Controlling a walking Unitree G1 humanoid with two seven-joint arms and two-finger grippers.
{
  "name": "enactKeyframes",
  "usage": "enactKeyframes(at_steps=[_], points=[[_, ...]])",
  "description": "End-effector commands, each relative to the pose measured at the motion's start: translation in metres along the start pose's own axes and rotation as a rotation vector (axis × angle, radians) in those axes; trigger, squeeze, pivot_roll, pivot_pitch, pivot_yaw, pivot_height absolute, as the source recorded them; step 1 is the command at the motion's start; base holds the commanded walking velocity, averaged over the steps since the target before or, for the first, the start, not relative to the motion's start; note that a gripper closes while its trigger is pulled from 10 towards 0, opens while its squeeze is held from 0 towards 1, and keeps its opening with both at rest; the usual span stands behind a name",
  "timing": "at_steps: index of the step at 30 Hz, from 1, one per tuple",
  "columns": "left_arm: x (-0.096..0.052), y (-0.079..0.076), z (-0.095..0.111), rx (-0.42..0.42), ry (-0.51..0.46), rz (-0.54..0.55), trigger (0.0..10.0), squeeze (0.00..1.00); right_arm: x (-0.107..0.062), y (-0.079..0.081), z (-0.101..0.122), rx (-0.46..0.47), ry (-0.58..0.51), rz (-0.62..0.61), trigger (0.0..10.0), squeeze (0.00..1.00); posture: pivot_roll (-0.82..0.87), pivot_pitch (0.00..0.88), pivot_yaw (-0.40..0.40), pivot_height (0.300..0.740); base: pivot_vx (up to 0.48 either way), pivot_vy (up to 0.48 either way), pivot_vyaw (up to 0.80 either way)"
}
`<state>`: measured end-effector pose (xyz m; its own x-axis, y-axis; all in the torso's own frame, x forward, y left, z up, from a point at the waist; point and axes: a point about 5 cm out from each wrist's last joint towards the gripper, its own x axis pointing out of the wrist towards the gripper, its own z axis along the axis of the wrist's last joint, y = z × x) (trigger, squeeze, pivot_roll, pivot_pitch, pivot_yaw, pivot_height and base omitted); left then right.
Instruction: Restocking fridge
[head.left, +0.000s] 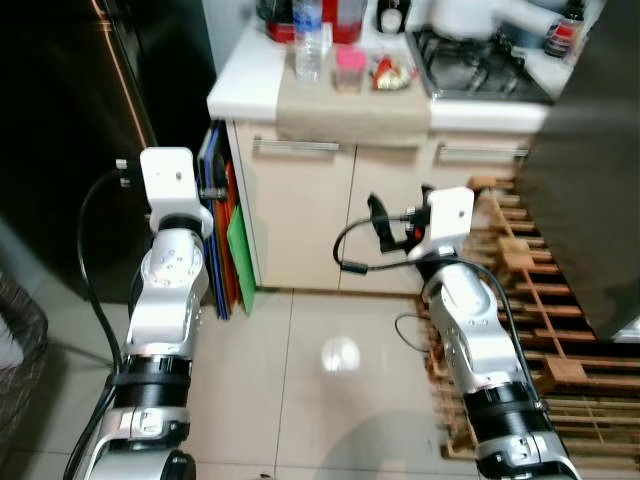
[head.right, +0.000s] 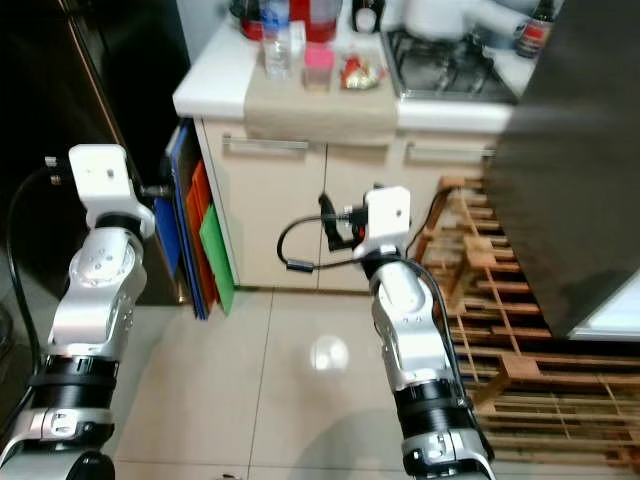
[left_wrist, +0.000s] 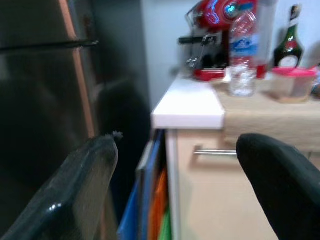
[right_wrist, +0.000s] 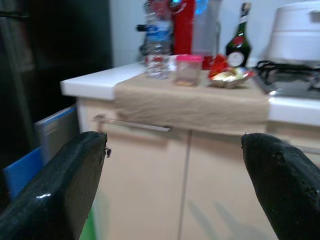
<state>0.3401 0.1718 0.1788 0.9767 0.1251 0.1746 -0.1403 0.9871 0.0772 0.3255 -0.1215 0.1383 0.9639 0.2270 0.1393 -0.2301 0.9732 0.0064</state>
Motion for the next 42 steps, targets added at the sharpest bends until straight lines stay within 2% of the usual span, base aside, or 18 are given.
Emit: enactKeyframes(at_steps=[1, 3, 10, 16, 19, 24, 27, 31, 32, 33, 38, 40, 41, 42], points=[[0.003, -0.011, 0.006, 0.0, -0.026, -0.05, 10.0, 0.0, -0.003, -0.01, 0.001, -0.016, -0.001, -0.04, 10.0, 0.27, 0.01, 0.0, 0.014, 0.74, 0.48, 0.0, 0.0], [0.004, -0.014, 0.011, 0.006, -0.054, -0.083, 10.0, 0.0, -0.003, -0.013, 0.004, -0.052, -0.017, -0.065, 10.0, 0.29, 0.01, 0.0, 0.013, 0.74, 0.48, 0.0, 0.0], [0.006, -0.015, 0.013, 0.002, -0.067, -0.094, 10.0, 0.0, -0.001, -0.014, 0.008, -0.066, -0.033, -0.08, 10.0, 0.3, 0.01, 0.0, 0.013, 0.74, 0.48, 0.0, -0.67], [0.008, -0.014, 0.019, 0.008, -0.095, -0.106, 10.0, 0.0, -0.002, -0.013, 0.015, -0.09, -0.075, -0.085, 10.0, 0.29, 0.01, 0.0, 0.015, 0.74, 0.48, 0.0, 0.0], [0.011, -0.014, 0.024, -0.006, -0.115, -0.122, 10.0, 0.0, -0.001, -0.015, 0.017, -0.106, -0.077, -0.092, 10.0, 0.3, 0.0, 0.0, 0.015, 0.74, 0.48, 0.0, 0.0], [0.014, -0.014, 0.034, -0.033, -0.148, -0.119, 10.0, 0.0, -0.001, -0.017, 0.02, -0.101, -0.096, -0.103, 10.0, 0.31, 0.0, 0.0, 0.016, 0.74, 0.48, 0.0, -0.75], [0.016, 0.0, 0.05, -0.062, -0.199, 0.001, 10.0, 0.0, -0.002, -0.016, 0.024, -0.129, -0.109, -0.09, 10.0, 0.3, -0.01, 0.0, 0.018, 0.74, 0.48, 0.0, 0.0], [0.021, 0.016, 0.107, -0.11, -0.376, 0.108, 10.0, 0.0, -0.001, -0.015, 0.046, -0.173, -0.184, -0.06, 10.0, 0.3, -0.01, 0.0, 0.013, 0.74, 0.48, 0.0, 0.0], [0.022, 0.019, 0.123, -0.107, -0.43, 0.11, 10.0, 0.0, 0.0, -0.014, 0.055, -0.185, -0.213, -0.049, 10.0, 0.3, -0.01, 0.0, 0.014, 0.74, 0.48, 0.0, 0.0], [0.022, 0.019, 0.123, -0.107, -0.43, 0.11, 10.0, 0.0, 0.0, -0.014, 0.055, -0.185, -0.213, -0.049, 10.0, 0.3, -0.01, 0.0, 0.014, 0.74, 0.48, 0.0, 0.0], [0.032, 0.021, 0.165, -0.085, -0.55, 0.061, 10.0, 0.0, 0.004, -0.008, 0.078, -0.181, -0.285, -0.022, 10.0, 0.3, 0.0, 0.0, 0.009, 0.74, 0.48, 0.0, 0.0], [0.043, 0.011, 0.173, -0.011, -0.524, -0.01, 10.0, 0.0, 0.006, -0.005, 0.08, -0.177, -0.292, -0.009, 10.0, 0.3, 0.0, 0.0, 0.007, 0.74, 0.48, 0.0, 0.0], [0.051, 0.012, 0.18, -0.016, -0.51, 0.013, 10.0, 0.0, 0.006, -0.004, 0.08, -0.174, -0.291, -0.004, 10.0, 0.3, 0.0, 0.0, 0.007, 0.74, 0.0, 0.0, 0.0], [0.051, 0.012, 0.18, -0.016, -0.51, 0.013, 10.0, 0.0, 0.006, -0.004, 0.08, -0.174, -0.291, -0.004, 10.0, 0.3, 0.0, 0.0, 0.007, 0.74, 0.0, 0.0, 0.0]])
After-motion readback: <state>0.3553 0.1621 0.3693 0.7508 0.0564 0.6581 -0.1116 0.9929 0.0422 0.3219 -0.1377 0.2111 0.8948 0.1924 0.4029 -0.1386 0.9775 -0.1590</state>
